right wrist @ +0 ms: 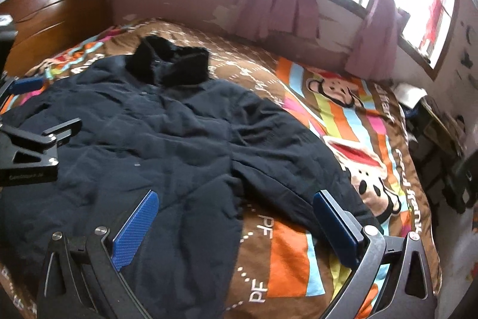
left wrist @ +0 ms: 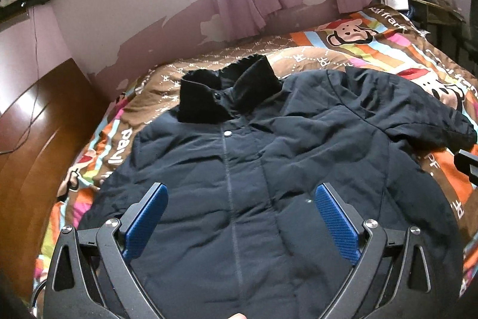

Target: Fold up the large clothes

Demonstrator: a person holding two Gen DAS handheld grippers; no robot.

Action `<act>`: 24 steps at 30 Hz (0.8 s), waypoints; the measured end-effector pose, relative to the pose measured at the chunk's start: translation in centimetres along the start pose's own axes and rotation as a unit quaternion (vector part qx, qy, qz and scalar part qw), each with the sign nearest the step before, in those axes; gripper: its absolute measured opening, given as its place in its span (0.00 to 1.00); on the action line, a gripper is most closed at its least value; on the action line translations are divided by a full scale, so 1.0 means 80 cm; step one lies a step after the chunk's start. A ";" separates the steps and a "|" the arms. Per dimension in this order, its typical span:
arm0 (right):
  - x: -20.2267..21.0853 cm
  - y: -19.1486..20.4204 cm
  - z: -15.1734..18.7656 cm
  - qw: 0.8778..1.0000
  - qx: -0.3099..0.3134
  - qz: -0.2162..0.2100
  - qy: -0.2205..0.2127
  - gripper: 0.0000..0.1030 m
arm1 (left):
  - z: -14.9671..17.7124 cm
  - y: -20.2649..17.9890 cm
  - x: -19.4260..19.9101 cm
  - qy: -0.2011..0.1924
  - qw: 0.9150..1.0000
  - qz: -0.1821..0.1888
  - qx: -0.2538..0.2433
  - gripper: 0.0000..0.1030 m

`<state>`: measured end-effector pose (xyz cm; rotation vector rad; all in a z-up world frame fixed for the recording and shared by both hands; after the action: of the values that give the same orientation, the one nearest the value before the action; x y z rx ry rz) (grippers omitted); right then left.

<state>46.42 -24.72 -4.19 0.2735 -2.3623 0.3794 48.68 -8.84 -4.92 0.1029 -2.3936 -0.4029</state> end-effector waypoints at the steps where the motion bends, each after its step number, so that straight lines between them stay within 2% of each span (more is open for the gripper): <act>1: -0.008 -0.005 0.001 1.000 -0.007 0.002 0.001 1.00 | 0.000 -0.003 -0.004 0.000 1.000 0.000 0.002 0.94; 8: -0.045 -0.063 0.012 0.997 -0.078 0.007 -0.003 1.00 | -0.002 -0.023 -0.027 0.012 1.000 -0.005 0.010 0.94; 15: -0.073 -0.140 0.046 0.986 -0.161 0.045 0.015 1.00 | 0.004 -0.039 -0.039 0.020 1.000 -0.004 0.008 0.94; 20: -0.097 -0.196 0.079 0.966 -0.250 0.055 0.024 1.00 | 0.001 -0.054 -0.060 0.026 1.000 -0.001 0.014 0.94; 24: -0.120 -0.240 0.109 0.936 -0.344 0.063 0.038 1.00 | -0.003 -0.067 -0.079 0.032 0.999 0.007 0.024 0.94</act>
<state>53.61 -44.85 -13.19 -0.2216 -2.2808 -0.3800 53.44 -12.82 -10.39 0.1176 -2.3405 -0.3312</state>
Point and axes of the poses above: each gripper's, at about its wrist camera, not at the fingertips, and x roughly against the way its jaws point, y to its left, z to its underside, the point moved 3 cm from there along -x, roughly the way its jaws point, and after that the axes turned 3 degrees about -z, right-handed, at the moved point
